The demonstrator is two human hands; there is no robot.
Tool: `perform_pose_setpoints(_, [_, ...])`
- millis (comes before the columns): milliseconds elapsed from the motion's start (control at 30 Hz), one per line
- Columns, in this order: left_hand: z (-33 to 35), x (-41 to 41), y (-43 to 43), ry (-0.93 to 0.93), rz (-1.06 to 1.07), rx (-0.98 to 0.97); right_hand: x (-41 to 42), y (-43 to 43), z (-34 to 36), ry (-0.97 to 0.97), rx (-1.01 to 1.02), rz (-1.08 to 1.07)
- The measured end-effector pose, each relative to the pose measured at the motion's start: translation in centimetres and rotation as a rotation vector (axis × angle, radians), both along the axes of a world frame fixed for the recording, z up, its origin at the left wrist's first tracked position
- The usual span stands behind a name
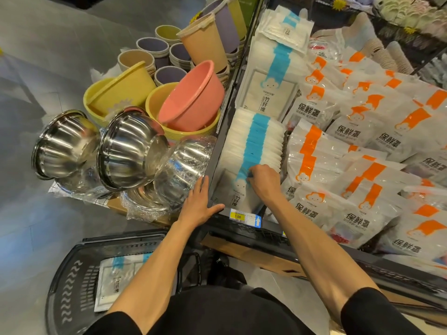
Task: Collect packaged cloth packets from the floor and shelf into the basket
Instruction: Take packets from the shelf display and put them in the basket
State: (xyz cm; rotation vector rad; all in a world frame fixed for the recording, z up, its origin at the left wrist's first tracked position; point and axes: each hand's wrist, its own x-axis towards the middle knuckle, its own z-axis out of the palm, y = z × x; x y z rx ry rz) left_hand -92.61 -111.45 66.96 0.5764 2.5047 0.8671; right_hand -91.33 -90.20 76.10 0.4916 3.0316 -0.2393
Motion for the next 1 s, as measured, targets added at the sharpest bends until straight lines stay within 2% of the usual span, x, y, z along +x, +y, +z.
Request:
perform_pose_setpoints(400, [-0.1,-0.1,-0.1,0.009,0.004,-0.016,0.4,-0.3,0.5,-0.003,0.001,0.022])
perform_pose_setpoints(567, [1.0,0.0,-0.2,0.004,-0.053,-0.091,0.5,-0.7,1.0,-0.018,0.098,0.086])
perform_pose_setpoints(733, [3.9,-1.9,-1.5,0.141,-0.180,-0.272,0.3,-1.5,3.0,-0.038,0.147,0.106])
perform_pose_setpoints(900, [8.0,-3.4,-2.9,0.302,-0.249,-0.362,1.8,-3.0,4.8,-0.069,0.178,0.089])
perform_pose_setpoints(1000, [10.4,-3.7,-3.8,0.325,-0.265,-0.353,2.7,-4.4,5.4,-0.102,0.182,0.087])
